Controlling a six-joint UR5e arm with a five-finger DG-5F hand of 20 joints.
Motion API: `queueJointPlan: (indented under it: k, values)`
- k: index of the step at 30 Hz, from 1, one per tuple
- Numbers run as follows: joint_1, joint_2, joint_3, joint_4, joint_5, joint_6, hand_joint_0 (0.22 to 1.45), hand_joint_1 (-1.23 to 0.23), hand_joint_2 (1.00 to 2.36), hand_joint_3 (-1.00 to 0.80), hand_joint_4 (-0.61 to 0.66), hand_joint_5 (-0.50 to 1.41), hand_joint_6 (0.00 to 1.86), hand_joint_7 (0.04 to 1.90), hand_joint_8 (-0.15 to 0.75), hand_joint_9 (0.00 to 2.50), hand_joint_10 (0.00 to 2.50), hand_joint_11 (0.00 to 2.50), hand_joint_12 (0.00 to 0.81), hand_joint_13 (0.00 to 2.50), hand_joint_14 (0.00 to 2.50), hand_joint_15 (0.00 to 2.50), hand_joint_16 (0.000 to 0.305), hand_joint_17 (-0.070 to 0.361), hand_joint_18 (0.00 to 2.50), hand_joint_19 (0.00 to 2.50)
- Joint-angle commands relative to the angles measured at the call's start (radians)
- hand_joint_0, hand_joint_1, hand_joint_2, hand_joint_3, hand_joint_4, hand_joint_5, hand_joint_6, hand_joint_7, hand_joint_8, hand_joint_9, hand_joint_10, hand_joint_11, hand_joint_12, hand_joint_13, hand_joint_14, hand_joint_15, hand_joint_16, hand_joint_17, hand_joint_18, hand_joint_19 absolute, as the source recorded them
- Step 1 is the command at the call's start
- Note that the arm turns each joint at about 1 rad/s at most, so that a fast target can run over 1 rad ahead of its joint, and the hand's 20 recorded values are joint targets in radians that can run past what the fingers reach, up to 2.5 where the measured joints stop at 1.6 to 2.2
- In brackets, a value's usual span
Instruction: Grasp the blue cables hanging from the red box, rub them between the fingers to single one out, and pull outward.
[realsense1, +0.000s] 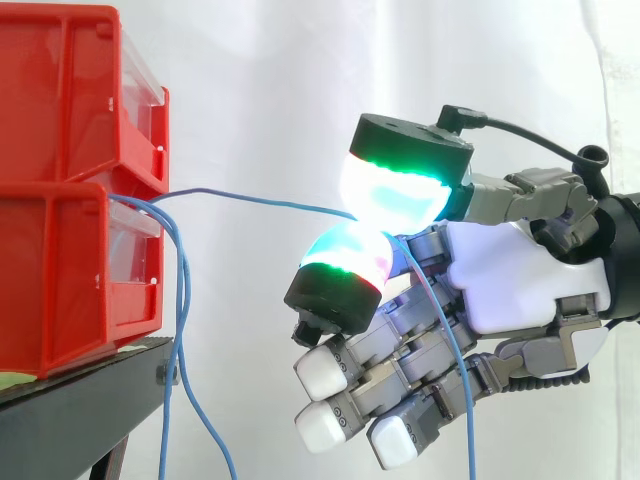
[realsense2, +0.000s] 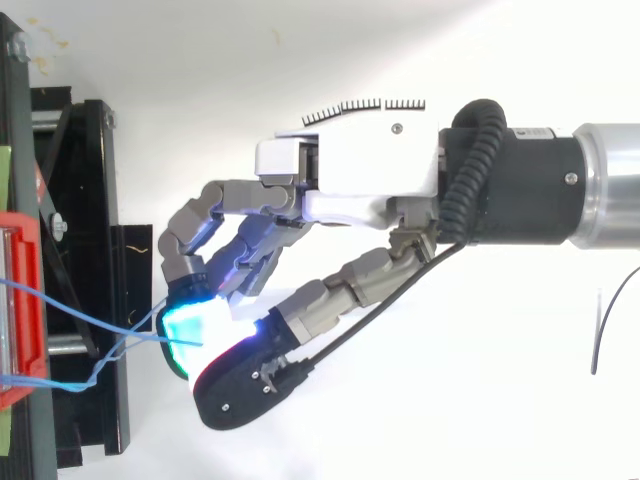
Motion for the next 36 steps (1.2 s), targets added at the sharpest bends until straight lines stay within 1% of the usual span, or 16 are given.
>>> queueJointPlan:
  k: [1, 6, 9, 11, 12, 13, 14, 15, 17, 19, 21, 22, 25, 26, 33, 36]
  values:
    - [0.001, 0.000, 0.000, 0.000, 0.000, -0.001, 0.60, -0.79, 1.01, -0.19, 0.06, -0.12, 0.89, 1.16, 0.327, 0.87, 0.01, 0.31, 0.425, 0.63, 0.01, 0.31, 0.053, 0.120, 0.71, 0.38]
    - [0.001, 0.005, 0.000, -0.012, 0.002, -0.003, 0.60, -0.78, 1.01, -0.17, 0.06, -0.12, 0.89, 1.16, 0.329, 0.88, 0.01, 0.33, 0.429, 0.63, 0.01, 0.30, 0.054, 0.122, 0.71, 0.37]
    - [0.001, 0.011, 0.000, -0.043, -0.002, -0.003, 0.60, -0.79, 1.01, -0.14, 0.06, -0.11, 0.89, 1.17, 0.335, 0.89, 0.01, 0.32, 0.431, 0.64, 0.01, 0.30, 0.055, 0.124, 0.72, 0.37]
    - [-0.002, 0.017, 0.000, -0.083, 0.002, -0.012, 0.60, -0.79, 1.01, -0.11, 0.05, -0.11, 0.89, 1.18, 0.341, 0.92, 0.01, 0.32, 0.441, 0.65, 0.01, 0.31, 0.056, 0.127, 0.74, 0.35]
    - [-0.002, 0.017, 0.000, -0.083, 0.002, -0.012, 0.60, -0.79, 1.01, -0.09, 0.05, -0.11, 0.90, 1.19, 0.344, 0.93, 0.01, 0.32, 0.443, 0.66, 0.01, 0.30, 0.057, 0.128, 0.74, 0.35]
    - [0.001, 0.026, 0.000, -0.104, 0.003, -0.023, 0.60, -0.80, 1.01, -0.08, 0.04, -0.10, 0.90, 1.19, 0.347, 0.94, 0.01, 0.32, 0.446, 0.66, 0.01, 0.30, 0.058, 0.130, 0.75, 0.34]
    - [0.001, 0.028, 0.000, -0.118, 0.011, -0.032, 0.60, -0.80, 1.01, -0.06, 0.04, -0.10, 0.89, 1.20, 0.347, 0.95, 0.01, 0.32, 0.451, 0.67, 0.01, 0.30, 0.059, 0.132, 0.76, 0.34]
    - [0.001, 0.034, 0.000, -0.138, 0.026, -0.049, 0.60, -0.80, 1.01, -0.06, 0.04, -0.10, 0.89, 1.21, 0.348, 0.95, 0.01, 0.31, 0.453, 0.67, 0.01, 0.30, 0.059, 0.133, 0.76, 0.34]
    - [0.001, 0.039, 0.000, -0.158, 0.052, -0.066, 0.60, -0.81, 1.01, -0.03, 0.03, -0.10, 0.89, 1.22, 0.349, 0.96, 0.01, 0.32, 0.458, 0.68, 0.01, 0.30, 0.060, 0.135, 0.77, 0.33]
    - [0.002, 0.042, 0.000, -0.189, 0.103, -0.095, 0.60, -0.81, 1.00, -0.02, 0.02, -0.09, 0.89, 1.22, 0.352, 0.96, 0.01, 0.32, 0.461, 0.68, 0.01, 0.29, 0.060, 0.136, 0.78, 0.33]
    - [0.001, 0.043, 0.000, -0.198, 0.121, -0.107, 0.60, -0.82, 1.00, 0.01, 0.01, -0.09, 0.89, 1.24, 0.354, 0.97, 0.01, 0.32, 0.462, 0.68, 0.01, 0.29, 0.061, 0.137, 0.79, 0.32]
    - [0.004, 0.042, 0.000, -0.206, 0.140, -0.121, 0.61, -0.82, 1.00, 0.02, 0.00, -0.09, 0.90, 1.24, 0.357, 0.98, 0.01, 0.31, 0.465, 0.69, 0.01, 0.29, 0.061, 0.138, 0.79, 0.31]
    - [0.006, 0.042, 0.000, -0.206, 0.153, -0.153, 0.61, -0.82, 1.00, 0.03, 0.00, -0.09, 0.90, 1.24, 0.359, 0.99, 0.01, 0.32, 0.464, 0.70, 0.01, 0.29, 0.062, 0.139, 0.80, 0.31]
    - [0.007, 0.042, 0.000, -0.204, 0.160, -0.174, 0.61, -0.82, 1.00, 0.03, -0.01, -0.09, 0.90, 1.24, 0.356, 0.99, 0.01, 0.31, 0.465, 0.70, 0.01, 0.29, 0.062, 0.139, 0.80, 0.31]
    - [0.009, 0.042, 0.000, -0.202, 0.158, -0.191, 0.61, -0.82, 1.02, 0.03, 0.00, -0.09, 0.90, 1.26, 0.361, 0.99, 0.01, 0.32, 0.467, 0.70, 0.01, 0.30, 0.062, 0.139, 0.80, 0.32]
    - [0.010, 0.042, 0.000, -0.202, 0.163, -0.194, 0.60, -0.82, 1.03, 0.03, 0.01, -0.09, 0.90, 1.25, 0.364, 0.99, 0.01, 0.33, 0.466, 0.70, 0.01, 0.30, 0.062, 0.140, 0.80, 0.31]
